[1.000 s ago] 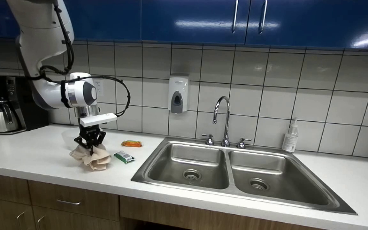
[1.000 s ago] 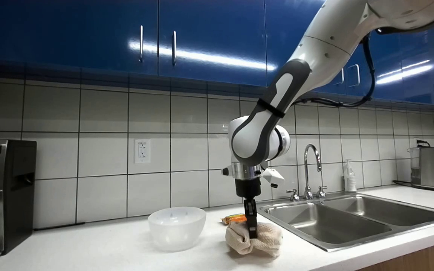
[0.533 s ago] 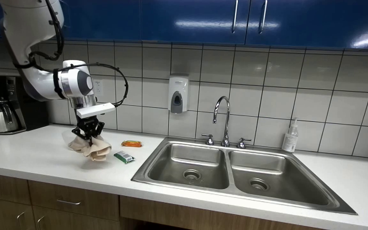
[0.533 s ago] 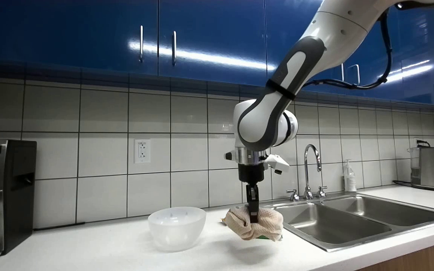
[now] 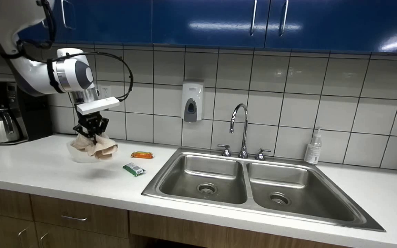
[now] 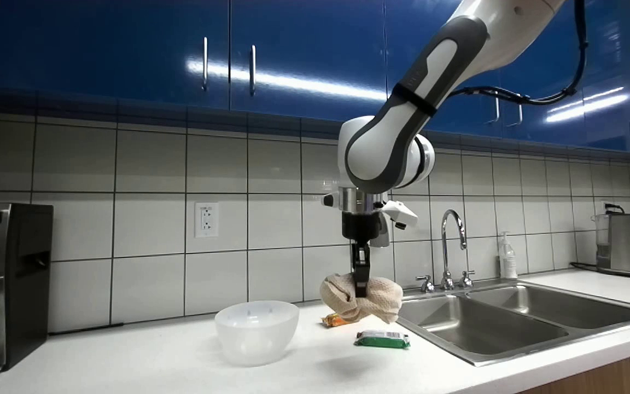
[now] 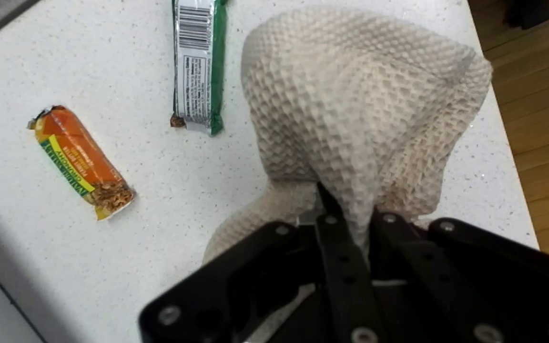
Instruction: Put the towel in the clear bowl.
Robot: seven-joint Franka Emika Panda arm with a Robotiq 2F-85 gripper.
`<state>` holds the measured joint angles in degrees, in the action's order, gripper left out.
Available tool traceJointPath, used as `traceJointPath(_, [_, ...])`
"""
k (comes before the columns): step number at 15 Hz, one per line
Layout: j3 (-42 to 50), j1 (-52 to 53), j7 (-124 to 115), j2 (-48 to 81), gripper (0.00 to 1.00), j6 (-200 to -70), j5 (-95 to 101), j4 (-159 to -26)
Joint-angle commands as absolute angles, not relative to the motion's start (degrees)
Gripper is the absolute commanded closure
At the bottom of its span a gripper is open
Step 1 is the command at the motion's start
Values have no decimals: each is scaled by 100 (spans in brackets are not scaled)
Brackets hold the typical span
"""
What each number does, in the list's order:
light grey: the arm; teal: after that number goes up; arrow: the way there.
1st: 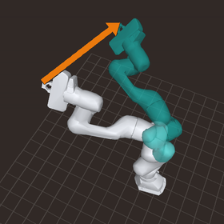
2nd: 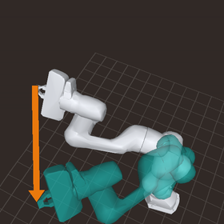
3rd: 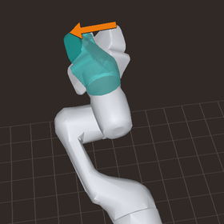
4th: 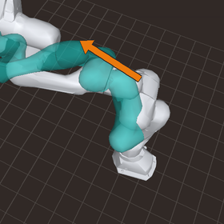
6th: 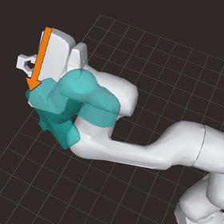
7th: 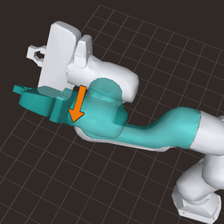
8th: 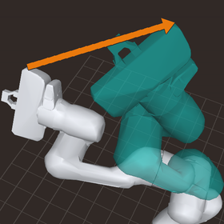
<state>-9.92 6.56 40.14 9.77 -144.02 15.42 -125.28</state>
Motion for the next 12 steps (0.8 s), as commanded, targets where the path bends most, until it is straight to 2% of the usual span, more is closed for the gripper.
traceJointPath(1, [-1041, 720, 4031, 652, 98, -14440, 1509, -12670])
traceJointPath(12, [-1050, 1037, 3795, 1063, 98, -14372, 1708, -12012])
